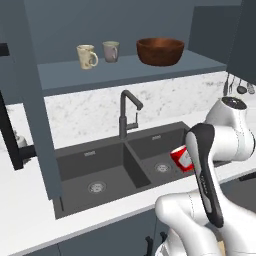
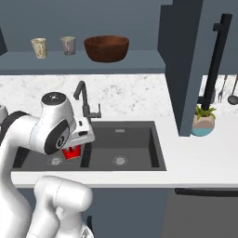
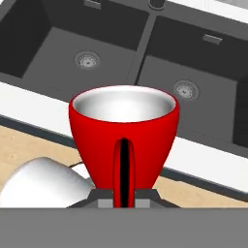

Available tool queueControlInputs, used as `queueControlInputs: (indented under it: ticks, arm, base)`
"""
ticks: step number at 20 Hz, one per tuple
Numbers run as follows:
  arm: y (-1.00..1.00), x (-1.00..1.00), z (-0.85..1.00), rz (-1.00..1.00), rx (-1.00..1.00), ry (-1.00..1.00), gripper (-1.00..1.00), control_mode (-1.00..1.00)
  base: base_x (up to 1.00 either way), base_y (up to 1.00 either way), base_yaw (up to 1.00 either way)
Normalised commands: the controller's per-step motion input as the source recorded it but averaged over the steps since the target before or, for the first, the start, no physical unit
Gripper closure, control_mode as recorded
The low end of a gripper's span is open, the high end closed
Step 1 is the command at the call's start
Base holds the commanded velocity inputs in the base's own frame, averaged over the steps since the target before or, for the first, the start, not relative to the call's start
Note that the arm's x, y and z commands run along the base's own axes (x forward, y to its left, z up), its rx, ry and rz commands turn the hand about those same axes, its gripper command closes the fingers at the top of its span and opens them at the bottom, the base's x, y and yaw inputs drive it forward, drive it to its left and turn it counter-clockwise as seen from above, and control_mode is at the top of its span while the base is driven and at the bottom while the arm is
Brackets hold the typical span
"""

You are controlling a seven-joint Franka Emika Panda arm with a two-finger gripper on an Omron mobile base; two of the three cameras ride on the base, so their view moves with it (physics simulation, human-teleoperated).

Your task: Gather all objects into one cabinet and sort the glasses and bowls to opposite sides.

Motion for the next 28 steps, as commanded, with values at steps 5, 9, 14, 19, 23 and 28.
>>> queueControlInputs:
  ticks: [5,9,14,19,23,28]
  arm:
    - [0.03,-0.14,0.31,-0.15,-0.01,-0.39,1.00,-1.00]
    - [0.00,-0.58,0.25,-0.21,0.07,-0.50,1.00,-1.00]
    - [-0.04,-0.70,0.29,-0.06,0.16,-0.39,1.00,-1.00]
    - [0.02,-0.35,0.67,0.02,0.06,-0.25,1.00,-1.00]
    - [0.39,-0.23,0.61,0.07,-0.06,-0.24,1.00,-1.00]
    - [0.53,-0.18,0.58,0.09,-0.12,-0.22,1.00,-1.00]
  base:
    - [0.00,0.00,0.00]
    - [0.00,0.00,0.00]
    - [0.00,0.00,0.00]
    - [0.00,0.00,0.00]
    - [0.00,0.00,0.00]
    - [0.00,0.00,0.00]
